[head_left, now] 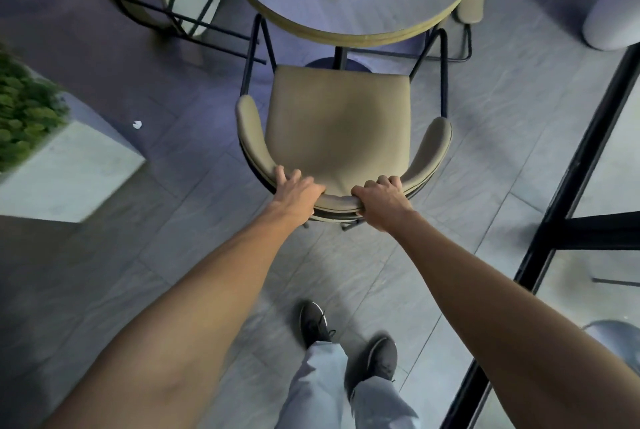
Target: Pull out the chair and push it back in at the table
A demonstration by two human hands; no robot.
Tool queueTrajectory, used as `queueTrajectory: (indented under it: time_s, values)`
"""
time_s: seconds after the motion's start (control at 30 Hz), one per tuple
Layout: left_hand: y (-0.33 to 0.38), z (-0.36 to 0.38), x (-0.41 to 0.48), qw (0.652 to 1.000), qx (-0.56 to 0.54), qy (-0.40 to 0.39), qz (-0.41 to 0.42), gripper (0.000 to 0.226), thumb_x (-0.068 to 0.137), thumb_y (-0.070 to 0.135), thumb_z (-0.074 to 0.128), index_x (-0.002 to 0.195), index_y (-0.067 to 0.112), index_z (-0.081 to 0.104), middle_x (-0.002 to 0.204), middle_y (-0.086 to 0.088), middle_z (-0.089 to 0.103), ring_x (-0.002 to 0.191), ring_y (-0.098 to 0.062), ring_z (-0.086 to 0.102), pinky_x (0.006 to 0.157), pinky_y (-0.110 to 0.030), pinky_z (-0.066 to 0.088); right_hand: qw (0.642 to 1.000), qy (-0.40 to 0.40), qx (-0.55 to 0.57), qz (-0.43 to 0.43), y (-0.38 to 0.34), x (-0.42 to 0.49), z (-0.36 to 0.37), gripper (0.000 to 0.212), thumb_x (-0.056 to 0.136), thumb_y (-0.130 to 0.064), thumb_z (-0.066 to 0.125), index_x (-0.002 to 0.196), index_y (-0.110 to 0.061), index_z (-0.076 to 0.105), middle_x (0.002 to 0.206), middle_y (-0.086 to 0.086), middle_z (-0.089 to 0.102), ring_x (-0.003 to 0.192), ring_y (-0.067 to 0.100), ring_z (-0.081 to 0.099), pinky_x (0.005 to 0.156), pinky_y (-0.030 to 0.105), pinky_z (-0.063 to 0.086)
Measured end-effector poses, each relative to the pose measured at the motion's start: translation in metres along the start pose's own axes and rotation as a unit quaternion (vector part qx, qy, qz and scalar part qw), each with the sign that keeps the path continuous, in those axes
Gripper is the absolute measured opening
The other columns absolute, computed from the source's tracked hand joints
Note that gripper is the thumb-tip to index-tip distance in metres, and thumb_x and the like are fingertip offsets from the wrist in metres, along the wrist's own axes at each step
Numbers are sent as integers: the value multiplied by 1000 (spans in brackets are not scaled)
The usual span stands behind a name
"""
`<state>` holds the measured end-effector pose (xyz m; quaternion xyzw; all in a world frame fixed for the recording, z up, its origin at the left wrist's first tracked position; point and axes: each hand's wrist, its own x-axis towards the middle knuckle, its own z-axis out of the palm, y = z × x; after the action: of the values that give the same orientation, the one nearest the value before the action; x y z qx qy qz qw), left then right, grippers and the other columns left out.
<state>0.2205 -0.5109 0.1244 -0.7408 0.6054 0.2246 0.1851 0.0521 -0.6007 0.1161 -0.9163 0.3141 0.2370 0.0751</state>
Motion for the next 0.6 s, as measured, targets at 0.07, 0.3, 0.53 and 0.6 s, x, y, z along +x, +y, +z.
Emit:
queueTrajectory:
  time_s: [0.07,0.3,0.53,0.6]
  values:
    - [-1,-3,5,1000,-3,6,2,47,83,19,76,126,28,59,123,0,61,124,-28,42,105,-59,18,1000,-9,3,4,2,6,-3,37,89,-40,65,124,-27,57,115,2,64,111,28,53,97,43,35]
    - [2,-9,4,1000,2,4,6,45,87,29,71,129,26,55,126,-3,60,123,-29,47,105,-55,22,1000,-9,5,24,0,4,-10,36,92,-41,60,124,-25,58,118,2,65,113,27,56,100,43,37]
    - [35,-61,-6,997,-73,31,0,87,76,65,69,145,25,33,133,-9,52,121,-34,51,98,-48,38,998,18,29,52,19,-19,-49,73,73,-75,58,128,-26,56,123,3,60,117,27,53,98,47,39]
    - [53,-90,-4,993,-89,74,-3,80,84,61,64,146,23,32,135,-11,52,123,-34,51,100,-48,37,997,28,34,68,41,-30,-65,80,70,-79,58,130,-26,54,126,4,58,119,28,51,99,48,40]
